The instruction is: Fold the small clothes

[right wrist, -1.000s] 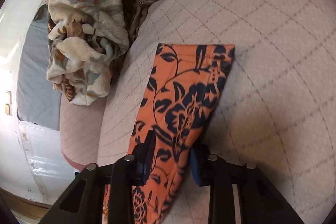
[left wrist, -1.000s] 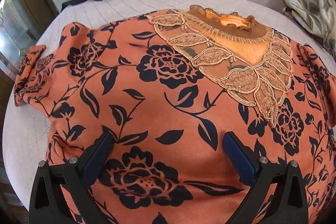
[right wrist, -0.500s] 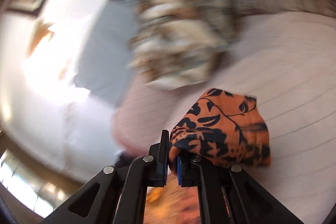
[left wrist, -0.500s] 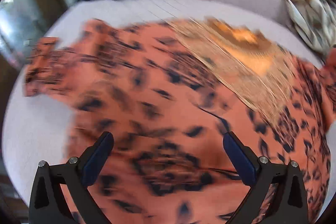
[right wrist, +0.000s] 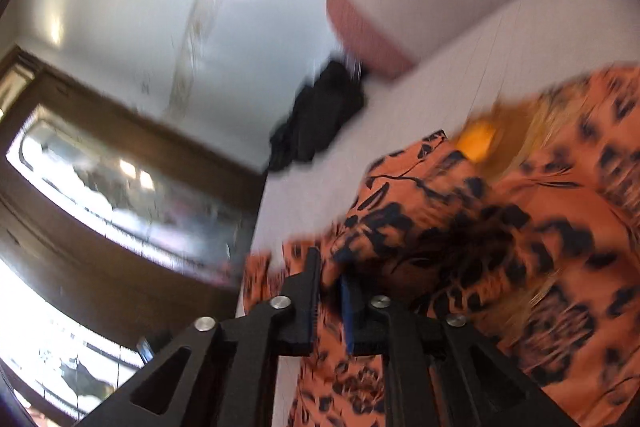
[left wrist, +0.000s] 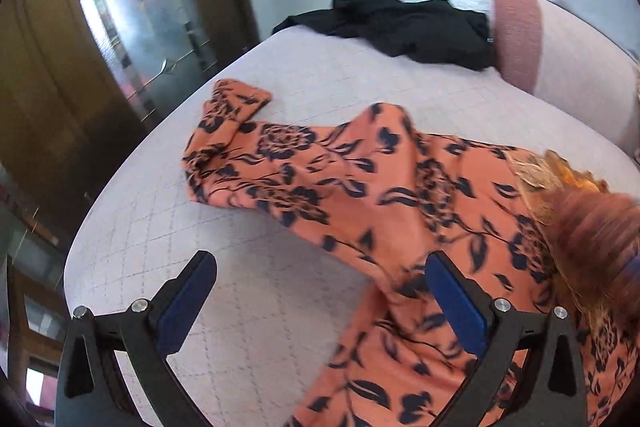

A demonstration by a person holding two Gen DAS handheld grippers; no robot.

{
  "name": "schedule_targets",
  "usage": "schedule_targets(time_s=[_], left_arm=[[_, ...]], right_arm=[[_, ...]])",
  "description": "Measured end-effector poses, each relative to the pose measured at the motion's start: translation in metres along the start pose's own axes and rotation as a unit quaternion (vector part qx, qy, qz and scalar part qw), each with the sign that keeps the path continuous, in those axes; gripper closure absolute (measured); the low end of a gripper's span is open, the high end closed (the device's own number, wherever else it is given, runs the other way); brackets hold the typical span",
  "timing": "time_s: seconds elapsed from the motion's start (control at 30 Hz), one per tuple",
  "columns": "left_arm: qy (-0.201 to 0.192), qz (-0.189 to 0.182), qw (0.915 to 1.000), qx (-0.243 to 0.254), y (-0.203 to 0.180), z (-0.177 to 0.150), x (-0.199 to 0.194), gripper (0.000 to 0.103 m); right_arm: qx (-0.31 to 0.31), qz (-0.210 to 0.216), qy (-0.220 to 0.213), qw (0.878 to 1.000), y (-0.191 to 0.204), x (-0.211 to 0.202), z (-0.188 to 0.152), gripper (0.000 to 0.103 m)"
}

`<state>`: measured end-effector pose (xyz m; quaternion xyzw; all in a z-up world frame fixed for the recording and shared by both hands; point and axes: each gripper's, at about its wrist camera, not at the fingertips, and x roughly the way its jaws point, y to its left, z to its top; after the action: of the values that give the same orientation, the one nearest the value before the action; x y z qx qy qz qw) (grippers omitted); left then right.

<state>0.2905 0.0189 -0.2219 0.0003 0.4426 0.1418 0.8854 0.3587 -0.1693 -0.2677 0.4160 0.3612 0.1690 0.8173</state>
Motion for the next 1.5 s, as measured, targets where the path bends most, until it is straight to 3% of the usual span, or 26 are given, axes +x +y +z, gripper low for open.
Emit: schedule_targets(time_s=[0.07,0.1,0.2,0.3,0.4,0.6,0.67,0.8,0.9,1.03,1.2,1.37,1.5], left_arm=[[0.005,0.002,0.9998,-0.017,0.008,0.004,0.004,0.0],[0.006,0.0,0.9997,-0.024,0.011,0.005,0.007,0.0],[0.001,-0.015,0.9992,-0.036,0.016,0.007,0.009,0.0],[-0.02,-0.06,0.9977,-0.023,0.005,0.006,-0.004,0.0],[-0.041,-0.118,0.9919,0.021,-0.022,0.0,-0.018,0.0],[-0.071,-0.172,0.9731,0.136,-0.095,-0.025,-0.039,0.0],[-0.075,-0.165,0.9707,0.158,-0.116,-0.03,-0.04,0.0],[-0.071,-0.126,0.9708,0.191,-0.148,-0.039,-0.025,0.0],[-0.032,-0.078,0.9758,0.202,-0.161,-0.043,0.002,0.0],[-0.004,-0.076,0.9846,0.158,-0.14,-0.035,0.022,0.001],[0.013,-0.06,0.9941,0.089,-0.096,-0.015,0.029,0.04],[0.024,-0.041,0.9986,0.023,-0.046,0.004,0.035,0.04],[0.015,-0.055,0.9984,0.0,-0.028,0.011,0.03,0.04]], right_arm=[[0.008,0.009,0.07,0.997,-0.001,0.033,-0.018,0.009],[0.017,0.021,0.082,0.996,-0.005,0.039,-0.026,0.007],[-0.01,0.02,0.095,0.995,-0.004,0.043,-0.036,0.007],[-0.013,0.013,0.06,0.998,-0.006,0.015,-0.034,0.009],[0.016,0.014,-0.003,1.0,-0.026,-0.028,-0.022,0.012],[0.092,-0.063,-0.088,0.99,-0.083,-0.086,-0.005,0.035],[0.131,-0.075,-0.099,0.984,-0.111,-0.096,0.0,0.048],[0.161,-0.128,-0.106,0.973,-0.147,-0.109,0.006,0.053],[0.187,-0.167,-0.073,0.965,-0.168,-0.104,0.009,0.061],[0.204,-0.17,-0.055,0.963,-0.178,-0.097,0.012,0.064],[0.181,-0.194,-0.042,0.963,-0.173,-0.093,0.016,0.064],[0.188,-0.188,-0.043,0.963,-0.174,-0.09,0.016,0.064],[0.188,-0.193,-0.049,0.962,-0.166,-0.098,0.013,0.064]])
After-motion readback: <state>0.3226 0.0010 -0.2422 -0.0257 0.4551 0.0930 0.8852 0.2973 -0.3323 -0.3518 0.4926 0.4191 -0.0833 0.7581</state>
